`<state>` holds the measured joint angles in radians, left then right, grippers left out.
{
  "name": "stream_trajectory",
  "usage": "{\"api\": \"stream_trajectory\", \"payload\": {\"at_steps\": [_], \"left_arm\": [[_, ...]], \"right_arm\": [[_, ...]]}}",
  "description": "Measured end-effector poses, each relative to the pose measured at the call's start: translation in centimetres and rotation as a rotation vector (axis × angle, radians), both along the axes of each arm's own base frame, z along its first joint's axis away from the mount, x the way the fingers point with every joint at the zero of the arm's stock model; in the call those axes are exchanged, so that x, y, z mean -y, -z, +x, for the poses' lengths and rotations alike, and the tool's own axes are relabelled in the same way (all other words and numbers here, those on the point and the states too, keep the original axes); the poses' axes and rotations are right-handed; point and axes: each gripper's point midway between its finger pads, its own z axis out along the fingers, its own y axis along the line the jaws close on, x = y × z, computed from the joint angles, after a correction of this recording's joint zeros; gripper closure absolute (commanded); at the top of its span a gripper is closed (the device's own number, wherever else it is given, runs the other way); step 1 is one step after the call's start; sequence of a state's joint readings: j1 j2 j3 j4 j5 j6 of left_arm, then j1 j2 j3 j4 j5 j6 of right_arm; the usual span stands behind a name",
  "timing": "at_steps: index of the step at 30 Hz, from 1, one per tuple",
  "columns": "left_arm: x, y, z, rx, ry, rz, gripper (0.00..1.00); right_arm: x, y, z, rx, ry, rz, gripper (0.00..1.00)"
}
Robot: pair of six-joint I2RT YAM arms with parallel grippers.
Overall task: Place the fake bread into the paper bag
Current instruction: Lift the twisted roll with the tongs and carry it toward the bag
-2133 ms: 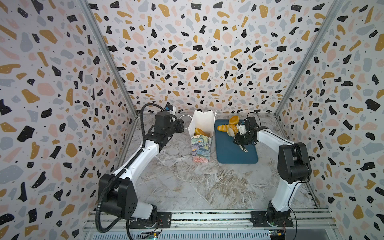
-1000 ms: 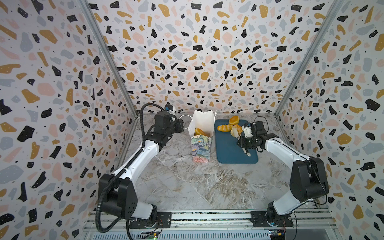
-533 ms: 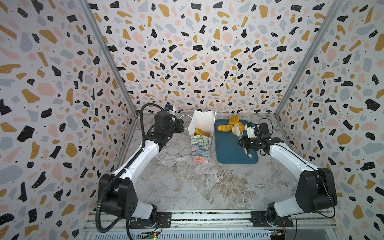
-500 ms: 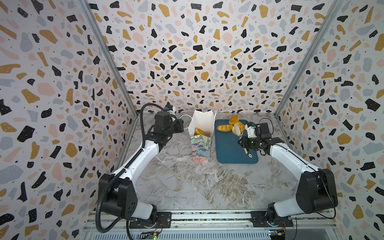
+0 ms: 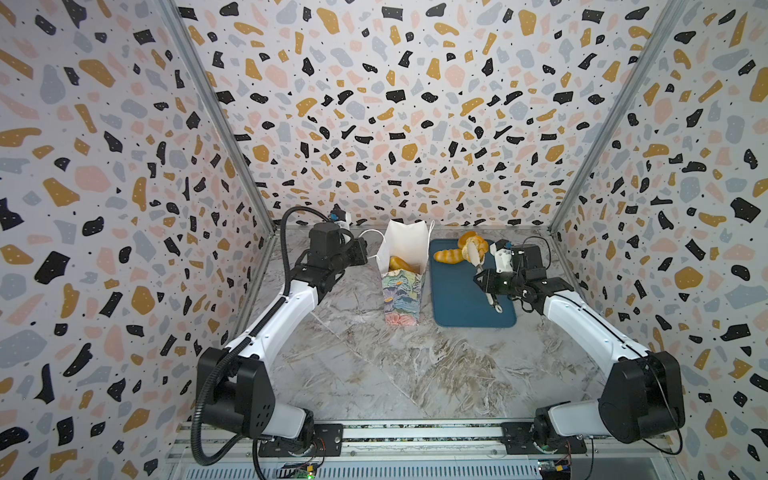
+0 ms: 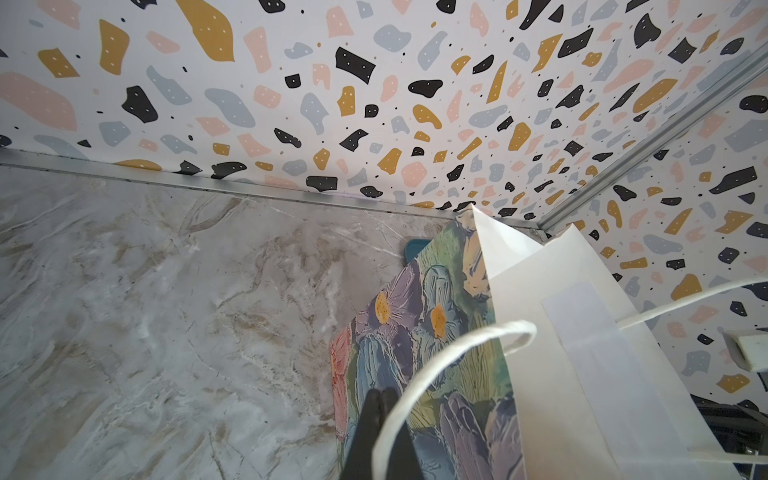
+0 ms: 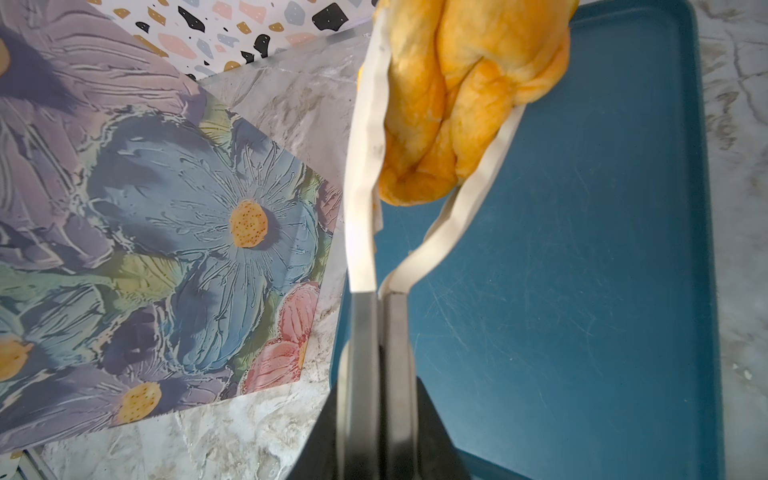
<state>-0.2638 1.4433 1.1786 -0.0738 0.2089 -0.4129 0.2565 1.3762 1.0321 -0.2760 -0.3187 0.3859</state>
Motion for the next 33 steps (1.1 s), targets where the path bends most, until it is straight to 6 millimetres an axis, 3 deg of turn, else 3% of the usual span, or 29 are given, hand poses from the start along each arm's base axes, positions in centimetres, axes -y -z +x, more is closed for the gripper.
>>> {"api": "stream_trajectory", "payload": {"at_steps": [21,33], "left_arm": [[0.0,0.0,0.0,0.000,0.000,0.000,1.00],[0.0,0.0,0.0,0.000,0.000,0.000,1.00]], "right_arm": [[-2.8,-6.2,-0.6,0.142,-0.042,0.060,0.80],[-4.6,-11.3,-0.7,0.235,-0.080,0.082,0.80]]}}
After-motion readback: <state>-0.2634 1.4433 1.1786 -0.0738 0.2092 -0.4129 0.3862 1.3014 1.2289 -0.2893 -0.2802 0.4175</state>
